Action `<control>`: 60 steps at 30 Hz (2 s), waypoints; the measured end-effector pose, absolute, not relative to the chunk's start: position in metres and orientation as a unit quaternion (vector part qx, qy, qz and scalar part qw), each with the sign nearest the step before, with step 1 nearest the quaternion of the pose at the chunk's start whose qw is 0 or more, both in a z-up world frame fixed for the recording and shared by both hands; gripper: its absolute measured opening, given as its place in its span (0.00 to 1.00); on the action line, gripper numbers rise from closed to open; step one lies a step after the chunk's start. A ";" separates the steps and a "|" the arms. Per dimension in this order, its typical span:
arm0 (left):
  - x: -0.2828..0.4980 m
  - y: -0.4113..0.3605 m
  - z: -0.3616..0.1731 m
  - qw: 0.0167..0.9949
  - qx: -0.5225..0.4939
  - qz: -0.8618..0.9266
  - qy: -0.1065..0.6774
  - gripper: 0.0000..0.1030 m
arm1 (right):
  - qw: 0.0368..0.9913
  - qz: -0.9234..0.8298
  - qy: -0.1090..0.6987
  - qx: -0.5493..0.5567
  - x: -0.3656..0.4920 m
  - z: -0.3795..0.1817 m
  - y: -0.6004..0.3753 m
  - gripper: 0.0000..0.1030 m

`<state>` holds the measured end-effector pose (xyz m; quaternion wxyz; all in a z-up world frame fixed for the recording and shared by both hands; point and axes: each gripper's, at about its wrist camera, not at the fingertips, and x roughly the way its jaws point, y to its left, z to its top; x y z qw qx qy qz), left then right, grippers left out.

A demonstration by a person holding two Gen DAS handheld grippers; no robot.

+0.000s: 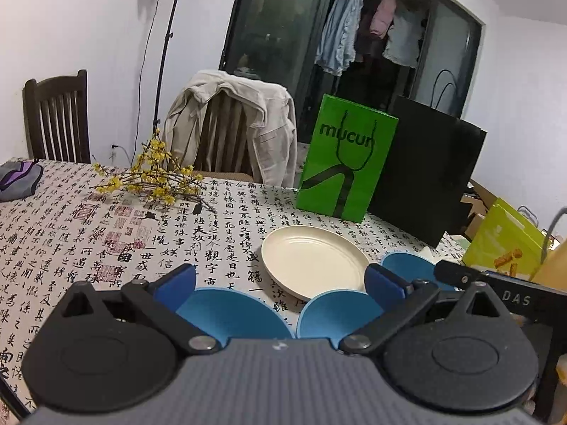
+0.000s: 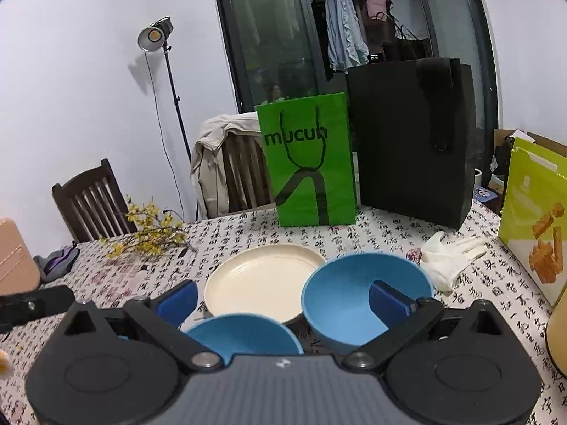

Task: Organize plates and bowls
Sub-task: 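Move both grippers back past the bowls toward the lone cream plate, then bring both grippers down to the rim of the cream plate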

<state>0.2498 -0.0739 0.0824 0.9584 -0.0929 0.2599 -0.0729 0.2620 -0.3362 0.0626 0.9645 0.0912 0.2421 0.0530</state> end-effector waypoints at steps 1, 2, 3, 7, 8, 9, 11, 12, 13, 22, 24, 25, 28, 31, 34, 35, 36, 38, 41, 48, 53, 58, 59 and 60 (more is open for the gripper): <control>0.253 -0.075 0.083 0.957 -0.095 -0.070 0.264 1.00 | 0.965 0.052 0.241 0.093 0.264 0.065 -0.338 1.00; 0.256 -0.076 0.083 0.957 -0.097 -0.068 0.266 1.00 | 0.965 0.048 0.241 0.095 0.267 0.067 -0.340 1.00; 0.258 -0.078 0.084 0.956 -0.098 -0.066 0.269 1.00 | 0.964 0.044 0.243 0.098 0.269 0.068 -0.343 1.00; 0.270 -0.085 0.085 0.956 -0.093 -0.055 0.274 1.00 | 0.961 0.034 0.248 0.116 0.282 0.072 -0.354 1.00; 0.273 -0.087 0.086 0.956 -0.091 -0.052 0.275 1.00 | 0.961 0.033 0.249 0.118 0.285 0.072 -0.357 1.00; 0.277 -0.088 0.086 0.955 -0.090 -0.051 0.276 1.00 | 0.960 0.034 0.250 0.119 0.289 0.073 -0.359 1.00; 0.283 -0.091 0.087 0.955 -0.091 -0.045 0.279 1.00 | 0.960 0.034 0.252 0.122 0.296 0.073 -0.362 1.00; 0.286 -0.092 0.087 0.955 -0.092 -0.044 0.280 1.00 | 0.958 0.035 0.255 0.125 0.301 0.073 -0.364 1.00; 0.289 -0.093 0.088 0.954 -0.092 -0.043 0.282 1.00 | 0.957 0.038 0.257 0.128 0.305 0.072 -0.366 1.00; 0.314 -0.104 0.088 0.949 -0.092 -0.039 0.300 1.00 | 0.953 0.037 0.275 0.126 0.337 0.069 -0.364 1.00; 0.321 -0.104 0.087 0.946 -0.095 -0.037 0.307 1.00 | 0.951 0.033 0.280 0.124 0.344 0.068 -0.364 1.00; 0.324 -0.104 0.087 0.945 -0.094 -0.036 0.310 1.00 | 0.950 0.031 0.283 0.125 0.347 0.067 -0.364 1.00; 0.334 -0.104 0.087 0.944 -0.092 -0.031 0.317 1.00 | 0.949 0.029 0.291 0.120 0.356 0.066 -0.362 1.00; 0.344 -0.103 0.087 0.942 -0.091 -0.026 0.322 1.00 | 0.949 0.025 0.295 0.113 0.365 0.066 -0.360 1.00; 0.354 -0.102 0.086 0.940 -0.092 -0.020 0.328 1.00 | 0.946 0.022 0.303 0.110 0.375 0.064 -0.359 1.00; 0.357 -0.102 0.085 0.939 -0.093 -0.019 0.329 1.00 | 0.946 0.022 0.305 0.109 0.377 0.063 -0.359 1.00; 0.360 -0.102 0.085 0.939 -0.093 -0.020 0.332 1.00 | 0.945 0.021 0.308 0.107 0.381 0.062 -0.359 1.00; 0.367 -0.102 0.084 0.937 -0.094 -0.020 0.336 1.00 | 0.943 0.019 0.314 0.104 0.387 0.060 -0.358 1.00; 0.377 -0.104 0.082 0.934 -0.094 -0.020 0.344 1.00 | 0.943 0.008 0.318 0.102 0.396 0.058 -0.359 1.00; 0.401 -0.106 0.074 0.928 -0.093 -0.013 0.360 1.00 | 0.939 0.003 0.330 0.092 0.419 0.050 -0.363 1.00; 0.418 -0.105 0.069 0.924 -0.094 -0.005 0.370 1.00 | 0.936 0.005 0.341 0.090 0.436 0.043 -0.367 1.00; 0.435 -0.106 0.060 0.919 -0.092 0.003 0.384 1.00 | 0.929 0.003 0.360 0.088 0.451 0.034 -0.370 1.00; 0.439 -0.106 0.058 0.918 -0.091 0.004 0.387 1.00 | 0.928 0.006 0.364 0.086 0.454 0.032 -0.370 1.00; 0.442 -0.106 0.056 0.916 -0.091 0.005 0.390 1.00 | 0.926 0.007 0.367 0.084 0.457 0.030 -0.370 1.00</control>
